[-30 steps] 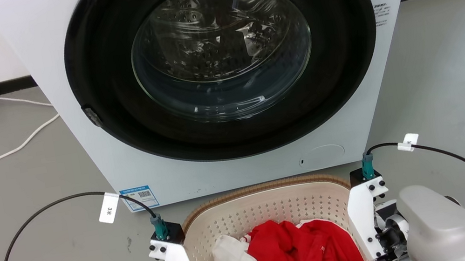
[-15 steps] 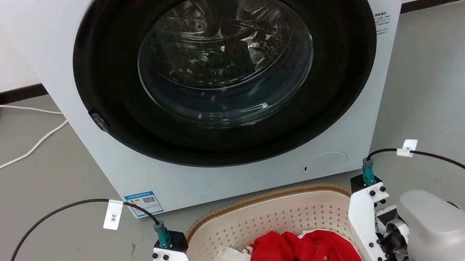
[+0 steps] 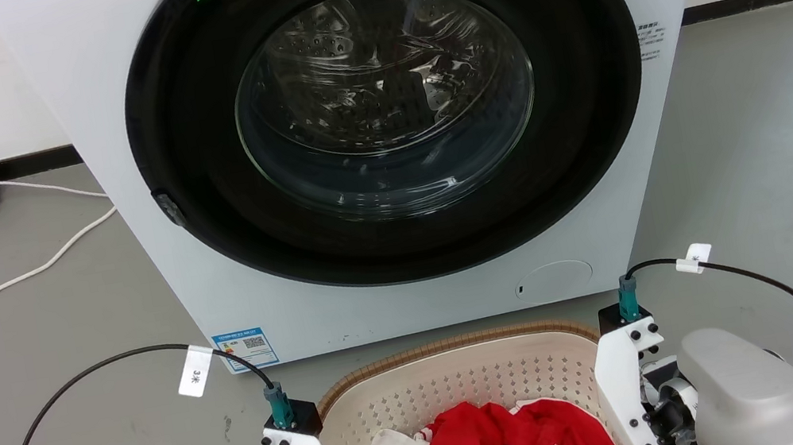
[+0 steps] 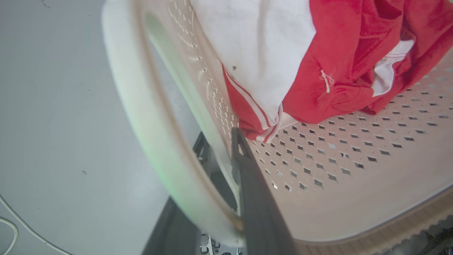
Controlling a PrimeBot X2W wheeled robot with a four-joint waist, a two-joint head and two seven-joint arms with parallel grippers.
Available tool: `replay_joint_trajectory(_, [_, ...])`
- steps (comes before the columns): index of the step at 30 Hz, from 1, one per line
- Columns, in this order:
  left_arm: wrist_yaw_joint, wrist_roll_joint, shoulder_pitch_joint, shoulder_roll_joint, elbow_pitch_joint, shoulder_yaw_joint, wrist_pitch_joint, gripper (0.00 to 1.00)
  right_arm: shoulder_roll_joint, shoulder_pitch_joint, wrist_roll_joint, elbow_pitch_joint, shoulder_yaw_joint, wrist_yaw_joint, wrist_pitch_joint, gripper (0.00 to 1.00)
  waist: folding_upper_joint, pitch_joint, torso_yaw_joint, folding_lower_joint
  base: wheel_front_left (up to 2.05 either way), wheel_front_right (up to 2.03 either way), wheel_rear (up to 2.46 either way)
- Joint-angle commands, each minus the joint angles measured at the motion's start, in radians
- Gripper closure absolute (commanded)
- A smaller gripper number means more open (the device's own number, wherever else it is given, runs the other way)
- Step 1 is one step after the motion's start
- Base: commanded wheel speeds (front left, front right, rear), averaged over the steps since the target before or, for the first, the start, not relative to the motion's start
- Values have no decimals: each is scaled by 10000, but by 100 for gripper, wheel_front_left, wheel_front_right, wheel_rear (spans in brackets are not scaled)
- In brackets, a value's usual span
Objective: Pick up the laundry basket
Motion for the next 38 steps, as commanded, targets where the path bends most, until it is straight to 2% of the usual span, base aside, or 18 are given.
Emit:
replay_joint_trajectory(1, [-117, -12, 55, -65, -120, -69, 43, 100, 39, -120, 1, -50, 66, 32, -76, 100, -1, 6, -9, 0, 0, 0, 0])
replay_joint_trajectory(38, [-117, -221, -182, -146, -35, -64, 13, 100, 47, -371, 517, 132, 521, 32, -114, 100, -1, 32, -14, 0, 0, 0, 0])
